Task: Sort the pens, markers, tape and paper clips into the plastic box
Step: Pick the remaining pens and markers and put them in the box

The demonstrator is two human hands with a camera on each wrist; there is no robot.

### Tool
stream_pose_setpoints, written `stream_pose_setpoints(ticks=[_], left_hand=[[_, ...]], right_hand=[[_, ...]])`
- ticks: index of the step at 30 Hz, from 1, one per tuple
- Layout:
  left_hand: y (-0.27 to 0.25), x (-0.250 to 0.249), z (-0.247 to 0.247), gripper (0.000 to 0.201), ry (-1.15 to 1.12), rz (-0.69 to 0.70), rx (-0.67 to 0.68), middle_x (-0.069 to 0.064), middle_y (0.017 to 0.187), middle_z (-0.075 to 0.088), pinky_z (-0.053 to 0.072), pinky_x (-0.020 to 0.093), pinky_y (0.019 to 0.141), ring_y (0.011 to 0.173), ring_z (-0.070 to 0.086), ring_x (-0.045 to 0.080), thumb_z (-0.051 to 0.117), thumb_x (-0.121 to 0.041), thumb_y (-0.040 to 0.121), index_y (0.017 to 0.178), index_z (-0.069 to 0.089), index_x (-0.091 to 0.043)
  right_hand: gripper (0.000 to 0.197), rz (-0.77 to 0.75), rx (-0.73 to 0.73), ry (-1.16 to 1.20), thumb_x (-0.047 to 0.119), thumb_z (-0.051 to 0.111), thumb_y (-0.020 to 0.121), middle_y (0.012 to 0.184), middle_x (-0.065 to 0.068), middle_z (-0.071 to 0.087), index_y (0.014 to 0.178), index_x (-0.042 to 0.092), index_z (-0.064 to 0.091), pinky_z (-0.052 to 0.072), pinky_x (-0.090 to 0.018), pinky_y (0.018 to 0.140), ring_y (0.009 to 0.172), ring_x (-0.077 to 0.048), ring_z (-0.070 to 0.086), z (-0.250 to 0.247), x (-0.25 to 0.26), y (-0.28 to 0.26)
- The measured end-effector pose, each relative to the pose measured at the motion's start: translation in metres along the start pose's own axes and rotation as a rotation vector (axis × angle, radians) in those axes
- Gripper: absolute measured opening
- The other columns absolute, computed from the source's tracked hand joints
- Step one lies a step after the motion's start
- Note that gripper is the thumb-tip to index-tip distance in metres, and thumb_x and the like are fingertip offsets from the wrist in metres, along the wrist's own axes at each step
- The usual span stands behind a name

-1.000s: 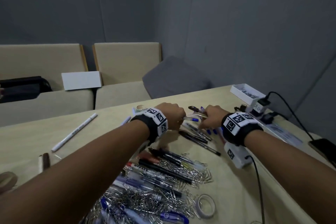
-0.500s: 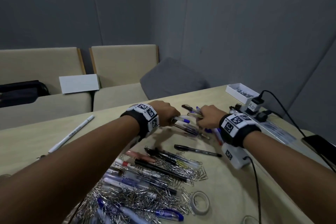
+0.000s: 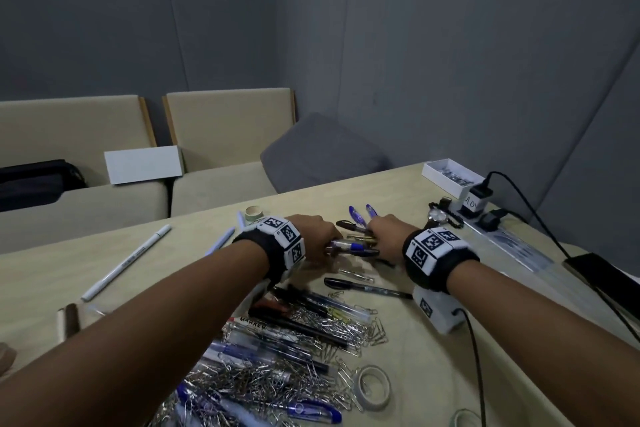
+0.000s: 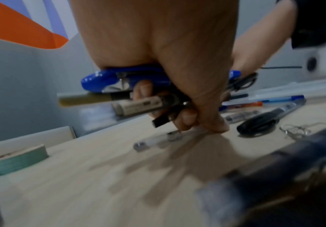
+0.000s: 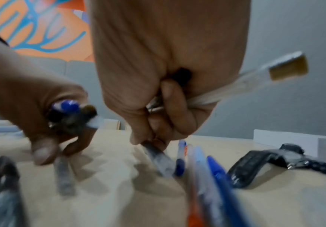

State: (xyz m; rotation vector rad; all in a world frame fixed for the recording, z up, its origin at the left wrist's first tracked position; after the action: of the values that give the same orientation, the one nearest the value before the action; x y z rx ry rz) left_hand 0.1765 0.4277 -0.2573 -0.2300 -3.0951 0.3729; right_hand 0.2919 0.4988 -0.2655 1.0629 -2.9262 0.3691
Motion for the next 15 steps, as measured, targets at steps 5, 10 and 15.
stream_pose_setpoints(ticks=[5, 10, 15], left_hand=[[0.0, -0.006, 0.003, 0.026, 0.086, -0.028, 0.01, 0.007, 0.093, 0.068, 0.049, 0.032, 0.069, 0.083, 0.064, 0.03, 0.066, -0.038, 0.083, 0.101, 0.068, -0.02], [-0.005, -0.002, -0.007, 0.022, 0.26, 0.014, 0.02, 0.009, 0.103, 0.066, 0.047, 0.034, 0.072, 0.093, 0.063, 0.031, 0.051, -0.03, 0.095, 0.106, 0.062, -0.014], [-0.033, 0.013, -0.041, 0.017, 0.31, -0.08, -0.011, 0.004, 0.1, 0.066, 0.044, 0.03, 0.072, 0.091, 0.061, 0.026, 0.051, -0.019, 0.093, 0.106, 0.061, -0.018]], right_hand=[[0.023, 0.022, 0.01, 0.049, 0.023, 0.055, 0.09, 0.096, -0.014, 0.062, 0.102, 0.005, 0.06, 0.045, -0.028, 0.069, 0.087, -0.027, 0.059, -0.026, -0.017, -0.015], [0.01, -0.006, 0.009, 0.179, 0.008, 0.048, 0.091, 0.08, -0.005, 0.056, 0.086, 0.014, 0.053, 0.038, -0.026, 0.057, 0.074, -0.021, 0.052, -0.045, -0.024, -0.046], [0.019, -0.047, 0.165, 0.372, -0.002, 0.036, 0.093, 0.073, -0.003, 0.059, 0.088, 0.011, 0.048, 0.05, -0.031, 0.061, 0.059, -0.017, 0.057, -0.012, -0.022, -0.063]])
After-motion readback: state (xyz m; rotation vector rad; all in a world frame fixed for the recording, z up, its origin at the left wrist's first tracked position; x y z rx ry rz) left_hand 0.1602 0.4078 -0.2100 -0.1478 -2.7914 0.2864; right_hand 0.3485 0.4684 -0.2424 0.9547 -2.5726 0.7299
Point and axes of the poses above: each hand's wrist, its own y-axis towards the middle knuckle, its own z-axis out of the palm, x = y × z, the point moved 6 cm from there along y, towards the middle knuckle
